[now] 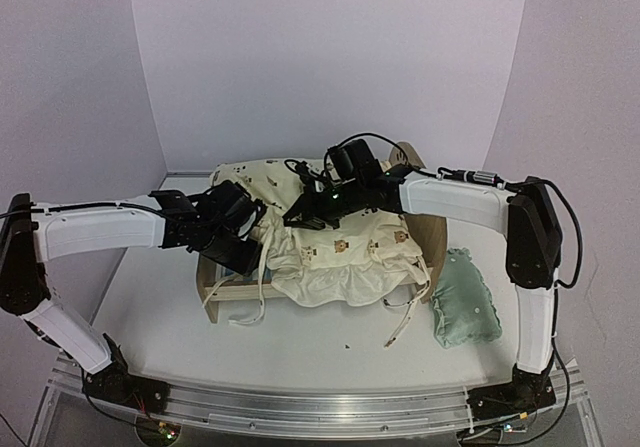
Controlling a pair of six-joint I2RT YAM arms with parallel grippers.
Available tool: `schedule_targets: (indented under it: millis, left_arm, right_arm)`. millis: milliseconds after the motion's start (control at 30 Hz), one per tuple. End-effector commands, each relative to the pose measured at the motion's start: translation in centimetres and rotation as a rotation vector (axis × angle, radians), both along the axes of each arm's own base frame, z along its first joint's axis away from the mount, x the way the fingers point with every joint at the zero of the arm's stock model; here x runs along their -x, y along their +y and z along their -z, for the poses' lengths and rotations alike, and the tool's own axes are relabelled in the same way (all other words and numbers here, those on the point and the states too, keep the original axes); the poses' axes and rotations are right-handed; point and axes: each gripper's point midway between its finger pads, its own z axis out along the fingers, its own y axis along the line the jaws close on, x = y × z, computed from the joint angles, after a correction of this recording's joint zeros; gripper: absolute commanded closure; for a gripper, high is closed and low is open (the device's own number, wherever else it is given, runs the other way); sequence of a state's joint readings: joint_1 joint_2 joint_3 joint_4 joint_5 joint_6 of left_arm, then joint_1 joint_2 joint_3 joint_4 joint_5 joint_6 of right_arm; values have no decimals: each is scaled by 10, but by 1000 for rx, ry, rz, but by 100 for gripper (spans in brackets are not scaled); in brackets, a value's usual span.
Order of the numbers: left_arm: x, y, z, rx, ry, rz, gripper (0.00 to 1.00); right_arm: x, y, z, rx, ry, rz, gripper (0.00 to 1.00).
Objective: Set up the pet bed
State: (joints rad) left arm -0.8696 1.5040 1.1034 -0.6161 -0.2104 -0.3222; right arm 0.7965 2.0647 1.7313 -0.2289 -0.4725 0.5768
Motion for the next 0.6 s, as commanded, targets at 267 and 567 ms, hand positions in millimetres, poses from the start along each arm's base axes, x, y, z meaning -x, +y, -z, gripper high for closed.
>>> schedule_targets:
  millis: [267, 567]
  left_arm:
    - [-4, -16, 3, 138, -72, 33, 53]
    - [-2, -22, 16, 180, -89, 63, 66]
  right_arm:
    - [-3, 4, -12, -34, 10, -14, 100]
    - [-3, 4, -13, -37, 13, -14, 100]
